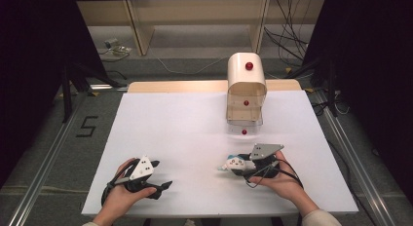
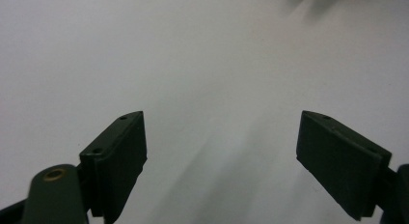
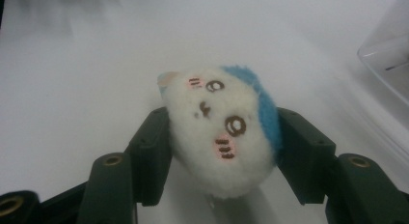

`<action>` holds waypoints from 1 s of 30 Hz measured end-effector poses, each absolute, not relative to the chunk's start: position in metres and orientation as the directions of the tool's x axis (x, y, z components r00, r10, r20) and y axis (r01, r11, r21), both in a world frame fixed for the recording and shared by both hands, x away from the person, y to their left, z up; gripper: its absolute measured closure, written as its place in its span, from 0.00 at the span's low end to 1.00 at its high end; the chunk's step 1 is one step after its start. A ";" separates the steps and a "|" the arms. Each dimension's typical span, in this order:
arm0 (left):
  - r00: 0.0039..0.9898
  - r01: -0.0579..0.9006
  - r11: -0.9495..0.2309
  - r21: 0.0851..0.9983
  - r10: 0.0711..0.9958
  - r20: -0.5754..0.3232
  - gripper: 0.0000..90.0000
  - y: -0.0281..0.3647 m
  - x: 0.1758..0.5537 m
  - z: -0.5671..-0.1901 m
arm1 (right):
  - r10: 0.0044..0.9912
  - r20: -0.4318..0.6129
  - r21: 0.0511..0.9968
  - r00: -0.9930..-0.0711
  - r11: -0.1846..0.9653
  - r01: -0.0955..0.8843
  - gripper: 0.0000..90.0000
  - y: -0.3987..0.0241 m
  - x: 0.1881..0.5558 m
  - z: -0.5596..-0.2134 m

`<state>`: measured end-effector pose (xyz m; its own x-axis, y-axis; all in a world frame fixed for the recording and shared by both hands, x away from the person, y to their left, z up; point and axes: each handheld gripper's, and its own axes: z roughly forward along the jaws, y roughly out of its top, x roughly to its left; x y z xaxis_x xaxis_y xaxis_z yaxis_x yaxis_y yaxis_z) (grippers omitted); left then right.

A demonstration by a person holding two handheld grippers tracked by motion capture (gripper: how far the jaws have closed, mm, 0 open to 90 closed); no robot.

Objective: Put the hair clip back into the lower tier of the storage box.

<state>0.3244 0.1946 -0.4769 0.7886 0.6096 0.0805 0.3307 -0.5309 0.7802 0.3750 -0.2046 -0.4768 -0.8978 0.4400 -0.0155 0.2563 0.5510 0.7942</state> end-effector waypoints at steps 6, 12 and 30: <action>0.787 0.332 -0.526 0.783 0.612 0.077 0.20 0.195 0.324 -0.477 | 0.465 -0.024 0.809 -0.885 0.529 0.256 0.48 -0.209 0.377 -0.471; 0.786 0.334 -0.525 0.783 0.614 0.076 0.20 0.195 0.324 -0.477 | 0.492 -0.028 0.822 -0.870 0.507 0.260 0.48 -0.214 0.379 -0.464; 0.786 0.333 -0.524 0.784 0.614 0.076 0.20 0.195 0.325 -0.477 | 0.558 -0.046 0.842 -0.828 0.468 0.269 0.48 -0.227 0.385 -0.448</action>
